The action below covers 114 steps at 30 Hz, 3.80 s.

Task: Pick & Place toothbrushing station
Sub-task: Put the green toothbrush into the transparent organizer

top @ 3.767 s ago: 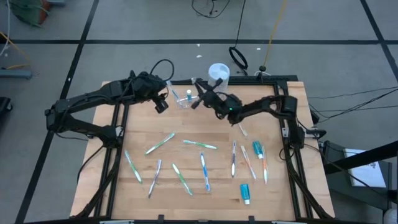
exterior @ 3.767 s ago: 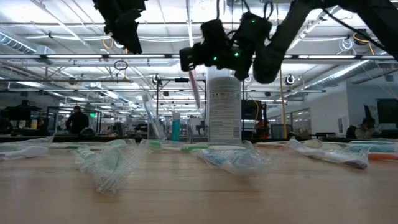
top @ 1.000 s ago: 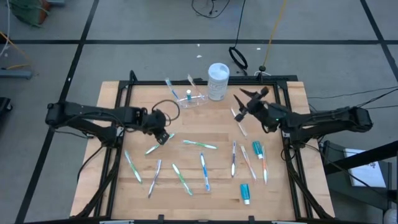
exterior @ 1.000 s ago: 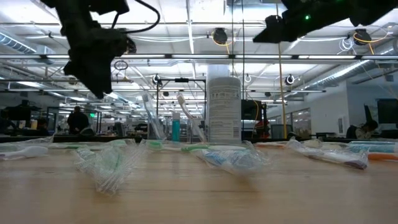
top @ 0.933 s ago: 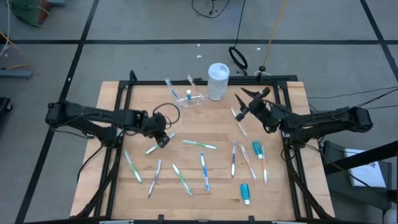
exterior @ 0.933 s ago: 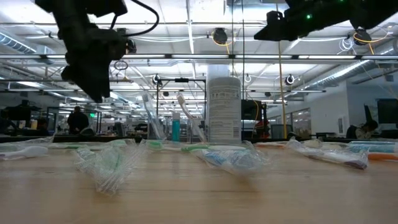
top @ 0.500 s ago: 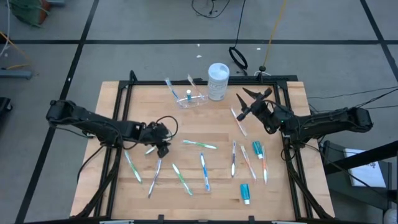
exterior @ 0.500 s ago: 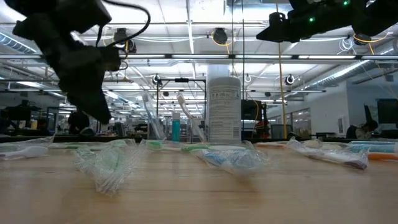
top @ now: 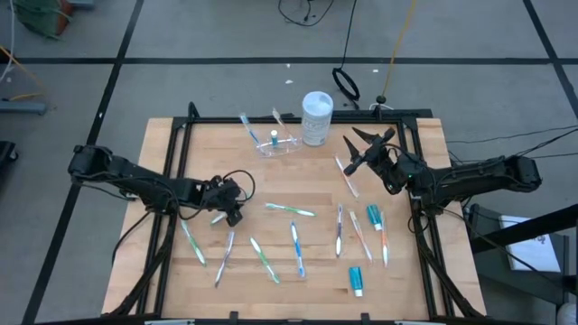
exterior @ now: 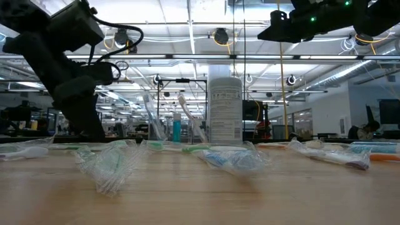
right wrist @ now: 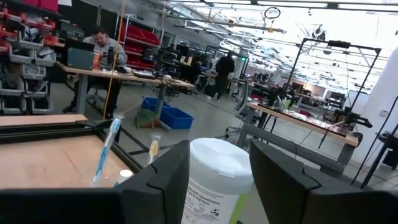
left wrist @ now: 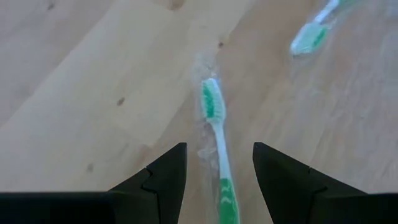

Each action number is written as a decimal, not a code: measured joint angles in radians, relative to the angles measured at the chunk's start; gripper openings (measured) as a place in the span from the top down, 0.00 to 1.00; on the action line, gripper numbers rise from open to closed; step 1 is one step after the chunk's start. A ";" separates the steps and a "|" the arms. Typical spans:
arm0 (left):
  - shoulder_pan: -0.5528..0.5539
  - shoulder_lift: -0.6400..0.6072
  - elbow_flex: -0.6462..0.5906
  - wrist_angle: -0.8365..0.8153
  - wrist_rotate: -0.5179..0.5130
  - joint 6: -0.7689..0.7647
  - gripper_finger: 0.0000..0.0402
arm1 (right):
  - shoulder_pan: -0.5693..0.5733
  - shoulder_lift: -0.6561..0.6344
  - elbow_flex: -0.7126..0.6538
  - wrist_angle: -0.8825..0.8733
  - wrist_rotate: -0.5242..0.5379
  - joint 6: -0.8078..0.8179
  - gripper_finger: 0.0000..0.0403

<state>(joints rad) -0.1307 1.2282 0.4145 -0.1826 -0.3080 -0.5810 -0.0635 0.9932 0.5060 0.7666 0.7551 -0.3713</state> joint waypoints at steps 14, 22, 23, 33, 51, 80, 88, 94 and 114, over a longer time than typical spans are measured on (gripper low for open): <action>0.000 0.096 -0.001 0.218 0.018 0.102 0.52 | 0.000 0.000 0.000 0.000 0.000 0.041 0.61; 0.000 0.096 -0.001 0.319 0.018 0.042 0.52 | 0.000 0.000 0.000 0.000 0.000 0.038 0.61; 0.000 0.096 -0.001 0.317 0.018 0.045 0.52 | 0.000 0.000 0.000 0.000 0.000 0.038 0.61; 0.051 0.103 -0.001 0.120 0.010 0.088 0.52 | 0.000 0.000 0.000 -0.008 0.000 0.038 0.61; 0.071 0.220 0.002 0.219 0.011 0.161 0.78 | 0.000 0.000 0.000 -0.008 0.000 0.037 0.61; 0.516 0.177 0.001 1.359 -0.238 0.422 0.98 | 0.000 0.000 0.001 -0.006 0.000 0.037 0.61; 0.608 0.365 0.076 1.505 -0.080 0.455 0.96 | -0.002 0.000 0.001 0.019 0.000 0.037 0.61; 0.615 0.488 0.181 1.513 -0.057 0.545 0.97 | -0.002 0.000 0.001 0.019 0.000 0.034 0.61; 0.557 0.546 0.216 1.359 -0.224 0.699 0.97 | -0.001 0.000 0.001 -0.048 0.000 0.057 0.61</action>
<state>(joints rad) 0.4263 1.7744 0.6304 1.1765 -0.5321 0.1178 -0.0647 0.9932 0.5072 0.7181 0.7555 -0.3146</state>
